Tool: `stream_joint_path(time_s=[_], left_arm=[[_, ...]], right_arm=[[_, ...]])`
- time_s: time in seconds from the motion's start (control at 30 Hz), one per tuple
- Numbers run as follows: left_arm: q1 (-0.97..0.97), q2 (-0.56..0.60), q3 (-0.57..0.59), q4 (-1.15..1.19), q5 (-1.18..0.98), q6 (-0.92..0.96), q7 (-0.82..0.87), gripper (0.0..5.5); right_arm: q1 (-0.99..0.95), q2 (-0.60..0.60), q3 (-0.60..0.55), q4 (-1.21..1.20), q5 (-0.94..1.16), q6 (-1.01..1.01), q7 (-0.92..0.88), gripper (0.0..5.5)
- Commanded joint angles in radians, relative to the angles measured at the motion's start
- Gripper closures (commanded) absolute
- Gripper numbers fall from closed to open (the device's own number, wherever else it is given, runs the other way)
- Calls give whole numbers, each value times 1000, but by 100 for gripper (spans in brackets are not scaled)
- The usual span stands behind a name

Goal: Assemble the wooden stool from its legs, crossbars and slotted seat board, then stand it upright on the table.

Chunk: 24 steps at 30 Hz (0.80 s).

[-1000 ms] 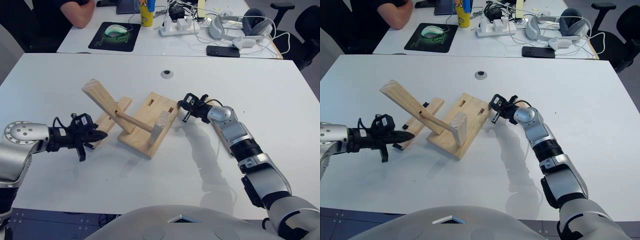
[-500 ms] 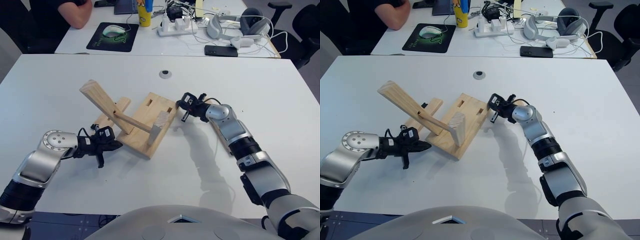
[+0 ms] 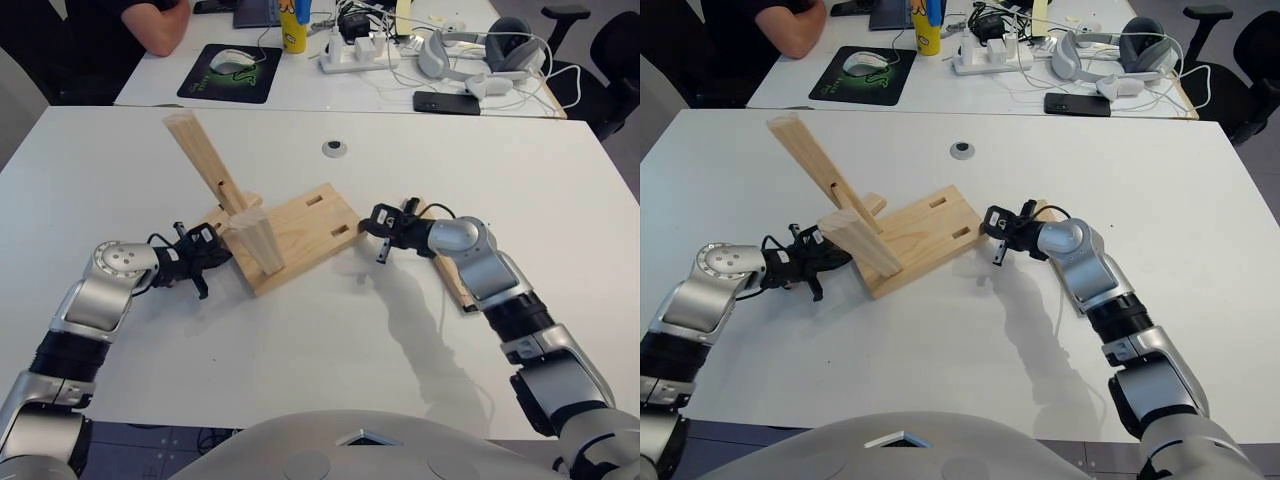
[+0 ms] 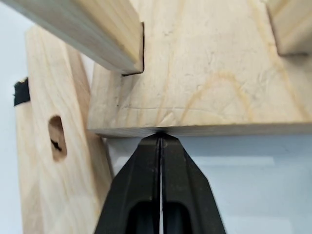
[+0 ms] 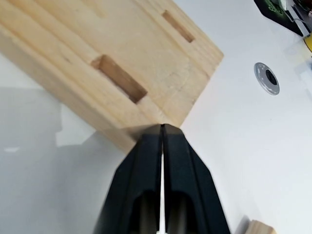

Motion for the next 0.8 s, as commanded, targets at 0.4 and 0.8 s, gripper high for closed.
stream_joint_path(time_s=[0.4, 0.8], left_arm=[[-308, -356, -159, 411, 95, -269, -54, 546], [-313, -232, -40, 344, 103, -306, -29, 546]], right_arm=[[214, -61, 190, -419, 135, 401, 266, 550], [140, 31, 34, -475, 299, 524, 198, 550]])
